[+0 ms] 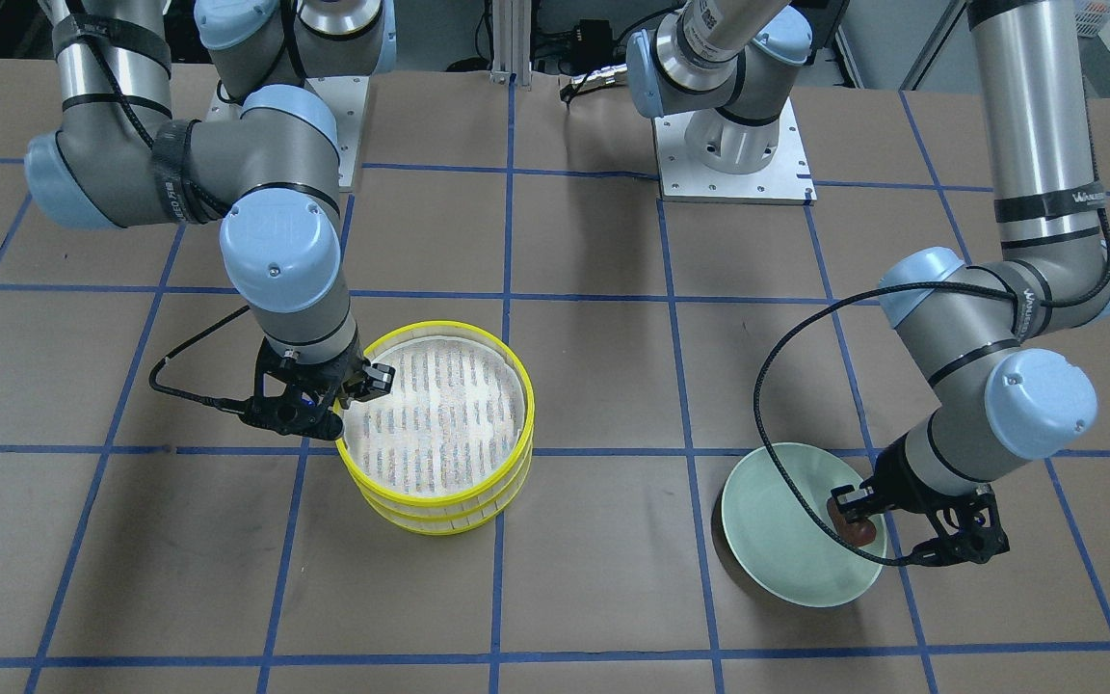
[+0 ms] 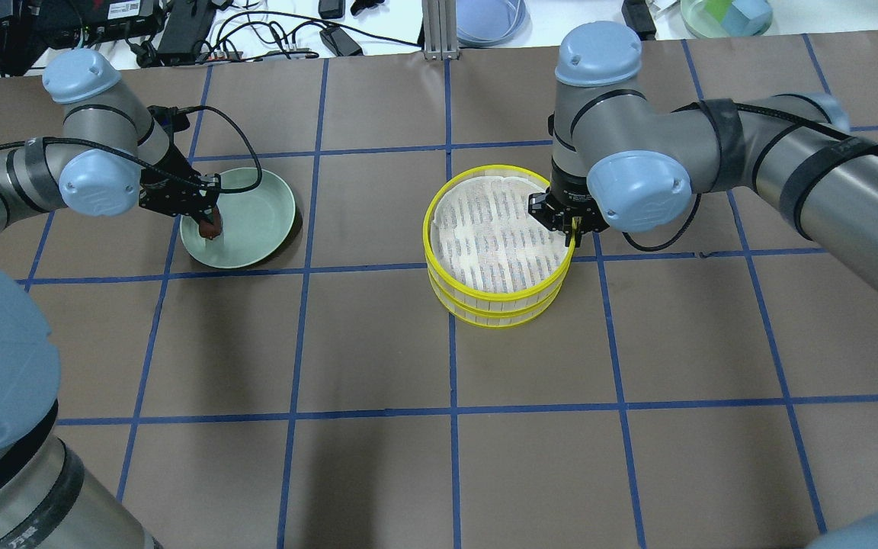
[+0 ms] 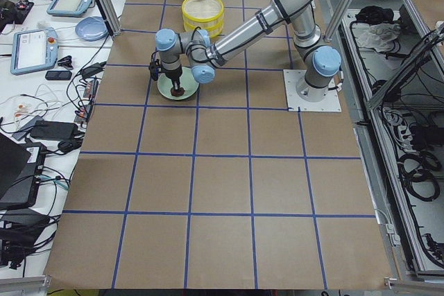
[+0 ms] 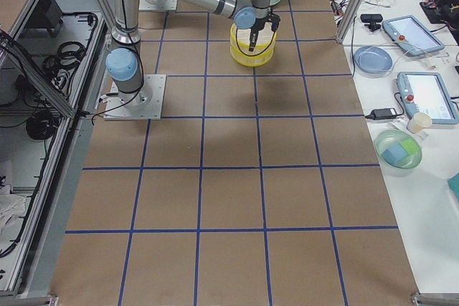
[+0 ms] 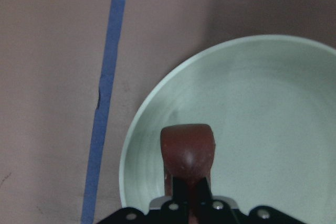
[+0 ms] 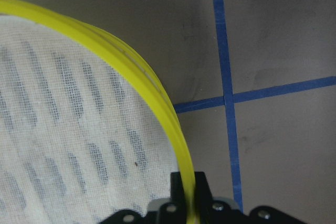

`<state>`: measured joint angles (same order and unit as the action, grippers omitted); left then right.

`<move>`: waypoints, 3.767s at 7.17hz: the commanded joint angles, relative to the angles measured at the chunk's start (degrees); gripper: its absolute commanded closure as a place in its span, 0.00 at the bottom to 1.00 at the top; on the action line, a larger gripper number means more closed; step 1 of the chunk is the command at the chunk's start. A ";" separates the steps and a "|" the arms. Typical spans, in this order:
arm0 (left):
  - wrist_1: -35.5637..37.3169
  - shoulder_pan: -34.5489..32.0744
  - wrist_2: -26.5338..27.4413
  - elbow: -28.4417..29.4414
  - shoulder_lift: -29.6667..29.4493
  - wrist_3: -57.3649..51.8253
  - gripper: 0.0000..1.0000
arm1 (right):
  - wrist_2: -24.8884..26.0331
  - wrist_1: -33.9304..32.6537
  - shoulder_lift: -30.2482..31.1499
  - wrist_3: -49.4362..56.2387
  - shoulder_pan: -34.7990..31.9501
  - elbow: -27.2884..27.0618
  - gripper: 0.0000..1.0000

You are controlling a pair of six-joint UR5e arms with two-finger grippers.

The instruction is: Stack buns with steamer

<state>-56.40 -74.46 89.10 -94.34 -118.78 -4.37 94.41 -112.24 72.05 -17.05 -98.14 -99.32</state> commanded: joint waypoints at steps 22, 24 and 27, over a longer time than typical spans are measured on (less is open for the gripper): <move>-0.11 -34.83 -1.39 0.55 12.59 31.31 0.00 | -2.31 24.87 13.47 11.25 5.07 22.51 0.00; -1.42 -23.51 -1.65 1.26 16.90 22.37 0.00 | -2.39 24.70 13.56 11.34 5.07 21.89 0.00; -26.91 -17.40 1.05 10.45 25.24 14.84 0.00 | -2.04 24.79 13.65 11.52 5.07 21.71 0.00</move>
<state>-72.13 -93.59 88.37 -88.14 -97.11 12.46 92.14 -87.48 85.67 -5.67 -93.08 -77.50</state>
